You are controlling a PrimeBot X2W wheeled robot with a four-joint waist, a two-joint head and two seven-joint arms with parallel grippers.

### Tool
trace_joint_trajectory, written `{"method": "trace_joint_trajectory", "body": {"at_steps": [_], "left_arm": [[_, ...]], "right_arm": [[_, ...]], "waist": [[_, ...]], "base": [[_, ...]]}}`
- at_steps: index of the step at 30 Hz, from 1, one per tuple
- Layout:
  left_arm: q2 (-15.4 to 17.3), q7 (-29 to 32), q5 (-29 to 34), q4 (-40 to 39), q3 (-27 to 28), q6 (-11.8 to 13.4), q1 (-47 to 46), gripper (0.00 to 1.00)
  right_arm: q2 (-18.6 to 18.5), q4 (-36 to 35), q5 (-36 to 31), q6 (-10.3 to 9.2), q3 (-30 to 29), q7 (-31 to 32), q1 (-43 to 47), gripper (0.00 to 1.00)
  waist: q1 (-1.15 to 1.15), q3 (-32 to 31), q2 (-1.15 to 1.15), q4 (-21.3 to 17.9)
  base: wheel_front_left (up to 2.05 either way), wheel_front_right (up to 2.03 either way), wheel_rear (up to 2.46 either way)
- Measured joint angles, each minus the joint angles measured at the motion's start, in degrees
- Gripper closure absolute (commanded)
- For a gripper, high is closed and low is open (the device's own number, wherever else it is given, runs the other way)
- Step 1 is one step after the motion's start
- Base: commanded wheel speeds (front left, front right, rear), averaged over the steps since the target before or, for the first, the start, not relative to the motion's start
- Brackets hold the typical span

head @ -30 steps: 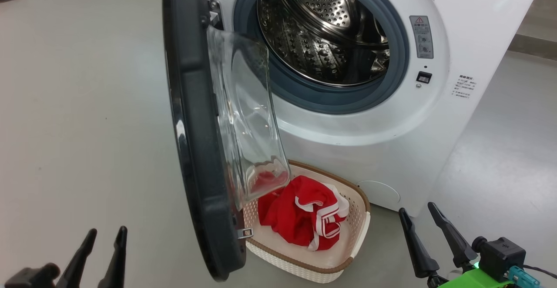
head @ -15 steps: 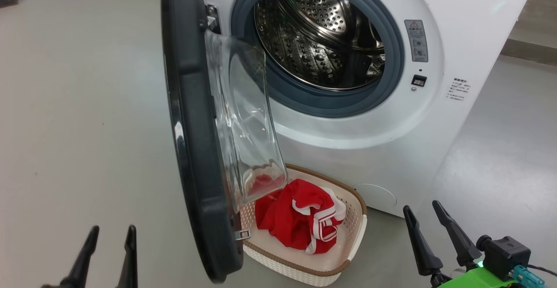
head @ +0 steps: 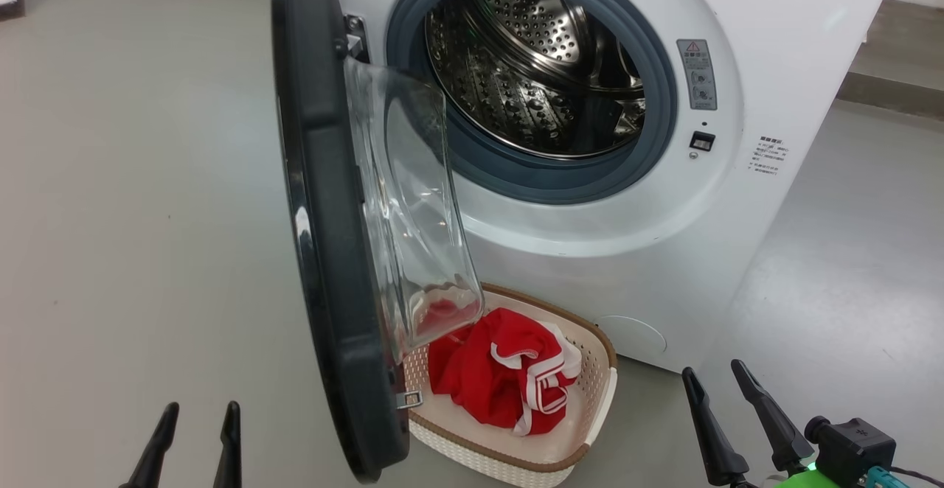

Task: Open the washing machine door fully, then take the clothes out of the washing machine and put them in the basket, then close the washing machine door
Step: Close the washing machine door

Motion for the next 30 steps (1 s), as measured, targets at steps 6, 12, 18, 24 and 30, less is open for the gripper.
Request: {"method": "trace_joint_trajectory", "body": {"at_steps": [6, 12, 18, 24, 30], "left_arm": [[0.02, 0.00, -0.30, 0.01, -0.48, 0.00, 0.00, 0.00], [0.08, 0.00, -1.19, -0.40, -1.54, 0.00, -0.01, 0.00], [1.58, 0.00, -4.85, -1.58, -2.20, -0.01, -0.90, 0.55], [6.95, 0.00, -11.85, -2.49, -3.96, -0.01, -6.02, 1.00], [12.68, -0.01, -23.46, -2.56, -6.20, 0.00, -10.96, 1.00]], "right_arm": [[0.00, -0.04, 0.00, 0.00, -0.03, 0.00, 0.00, 0.00], [0.03, -0.05, 0.00, 0.00, -0.04, 0.00, 0.00, 0.00], [0.15, -0.07, 0.00, 0.00, -0.07, 0.00, -0.01, 0.00], [0.37, -0.09, 0.00, 0.00, -0.08, 0.00, -0.03, 0.00], [0.40, -0.15, 0.00, 0.00, -0.21, 0.00, -0.07, 0.00]], "waist": [[0.00, -0.02, 0.00, 0.08], [0.00, 0.14, 0.00, 0.12], [0.00, 0.31, 0.00, 0.07], [0.00, 0.50, 0.00, -0.29], [0.00, 1.01, 0.00, -1.00]], "base": [[0.00, 0.00, 0.00], [0.00, 0.00, 0.00], [0.00, 0.00, 0.00], [0.00, 0.00, 0.00], [0.00, 0.00, 0.00]]}}
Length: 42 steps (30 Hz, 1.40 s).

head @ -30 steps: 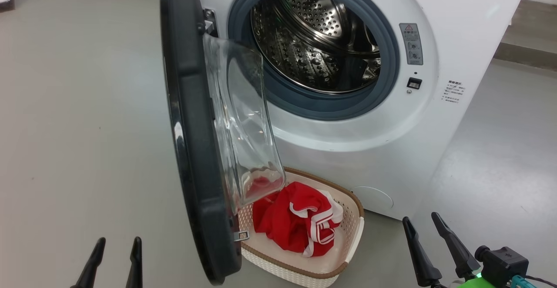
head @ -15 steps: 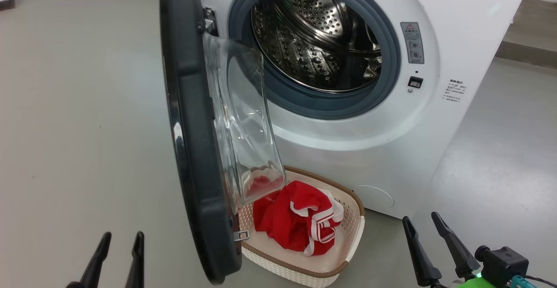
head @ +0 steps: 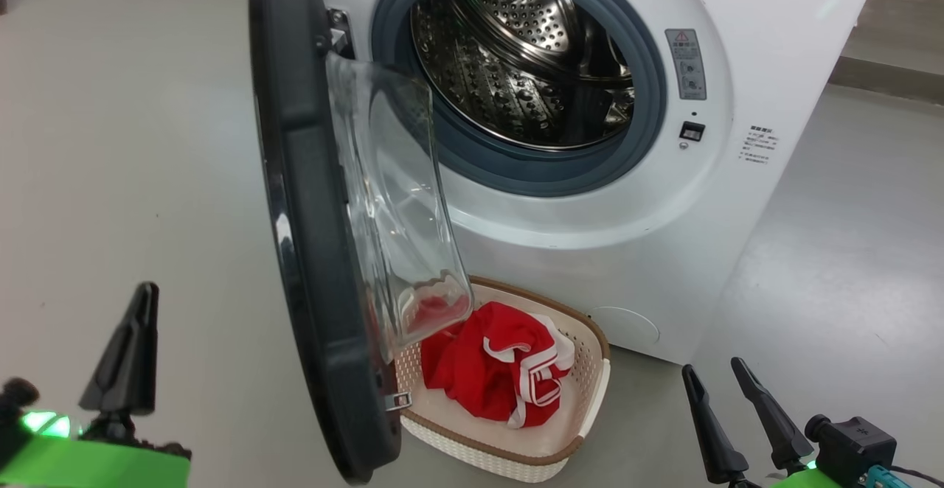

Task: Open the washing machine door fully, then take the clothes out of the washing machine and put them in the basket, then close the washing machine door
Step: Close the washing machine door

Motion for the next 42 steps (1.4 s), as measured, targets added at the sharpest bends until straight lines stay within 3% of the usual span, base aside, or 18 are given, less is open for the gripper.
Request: {"method": "trace_joint_trajectory", "body": {"at_steps": [10, 14, 22, 33, 42], "left_arm": [[11.39, -0.24, -25.92, -0.73, -10.77, 0.00, -5.98, 1.00], [13.84, -0.25, -30.60, -2.09, -15.74, 0.00, -7.19, 1.00], [15.19, -0.25, -33.08, -4.47, -22.08, 0.00, -8.72, 1.00], [15.34, -0.42, -32.99, -4.98, -25.26, 0.08, -11.33, 1.00], [13.01, -0.42, -30.56, -3.67, -28.94, 0.08, -15.69, 1.00]], "right_arm": [[0.00, -0.32, 0.00, 0.00, -0.35, 0.00, -0.09, 0.00], [0.00, -0.47, 0.00, 0.00, -0.58, 0.00, -0.21, 0.00], [-0.03, -0.82, -0.01, 0.00, -1.55, 0.00, -1.46, 0.00], [-0.04, -0.82, -0.03, 0.00, -1.65, 0.00, -1.49, 0.00], [-0.03, -1.01, -0.04, 0.00, -1.69, 0.00, -2.93, 0.00]], "waist": [[0.00, 1.64, 0.00, -2.16], [0.00, 2.44, 0.00, -2.92], [0.00, 3.85, 0.00, -4.12], [0.00, 4.55, 0.00, -5.32], [0.00, 5.18, 0.00, -7.15]], "base": [[0.00, 0.00, 0.00], [0.00, 0.00, 0.00], [0.00, 0.00, 0.00], [0.00, 0.00, 0.00], [0.00, 0.00, 0.00]]}}
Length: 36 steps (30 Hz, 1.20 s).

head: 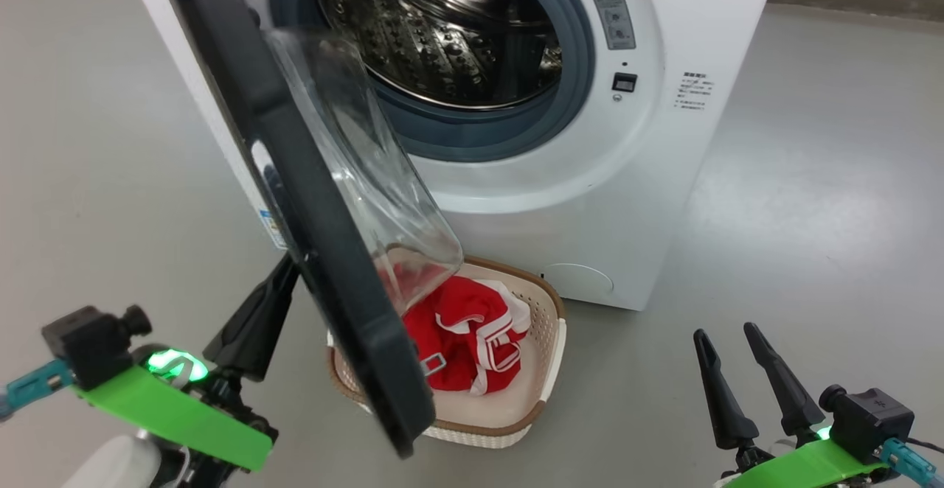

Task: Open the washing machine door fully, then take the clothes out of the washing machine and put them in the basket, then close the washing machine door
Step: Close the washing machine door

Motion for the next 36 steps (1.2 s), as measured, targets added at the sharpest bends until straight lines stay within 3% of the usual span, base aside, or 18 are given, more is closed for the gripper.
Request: {"method": "trace_joint_trajectory", "body": {"at_steps": [18, 36], "left_arm": [[-8.88, 0.00, 6.45, 12.50, -1.68, -0.01, -12.32, 1.00], [-13.30, 0.00, 8.77, 26.74, 0.65, -0.01, -28.11, 1.00]], "right_arm": [[0.65, -0.55, -0.21, 0.00, -0.43, 0.00, -2.16, 0.00], [1.65, -1.16, -0.21, 0.00, -1.66, 0.00, -6.07, 0.00]], "waist": [[0.00, 3.22, 0.00, -6.99], [0.00, 8.85, 0.00, -16.33]], "base": [[0.00, 0.00, 0.00], [0.00, 0.00, 0.00]]}}
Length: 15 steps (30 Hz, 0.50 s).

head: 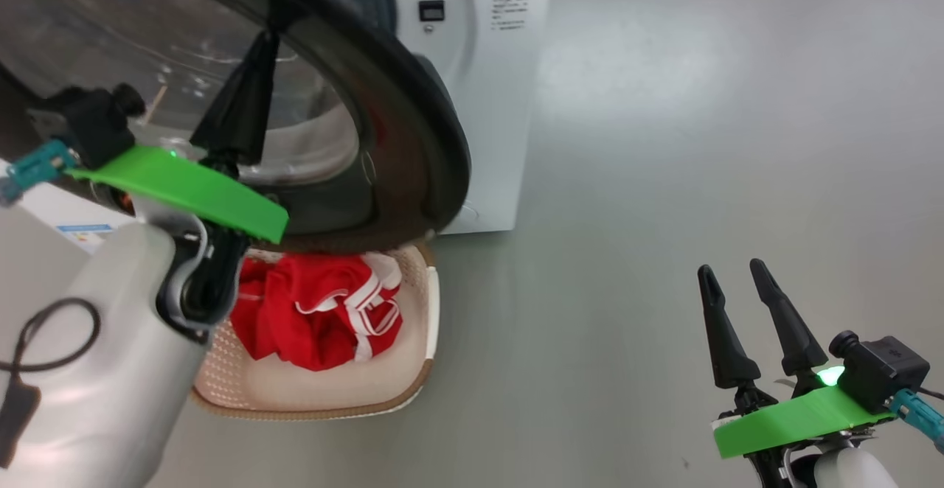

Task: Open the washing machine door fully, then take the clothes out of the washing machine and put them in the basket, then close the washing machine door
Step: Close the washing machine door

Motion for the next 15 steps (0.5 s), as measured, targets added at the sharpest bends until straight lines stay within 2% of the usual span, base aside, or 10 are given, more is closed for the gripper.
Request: {"method": "trace_joint_trajectory", "body": {"at_steps": [8, 15], "left_arm": [[-0.60, 0.00, 0.01, 3.07, 0.98, -0.01, -4.24, 1.00], [-0.68, 0.00, 0.58, 3.61, 1.30, -0.01, -4.16, 1.00]], "right_arm": [[0.16, -0.18, 0.00, 0.00, -0.25, 0.00, -0.61, 0.00], [0.23, -0.16, 0.00, 0.00, -0.46, 0.00, -0.62, 0.00]], "waist": [[0.00, 1.73, 0.00, -3.01], [0.00, 1.52, 0.00, -3.03]], "base": [[0.00, 0.00, 0.00], [0.00, 0.00, 0.00]]}}
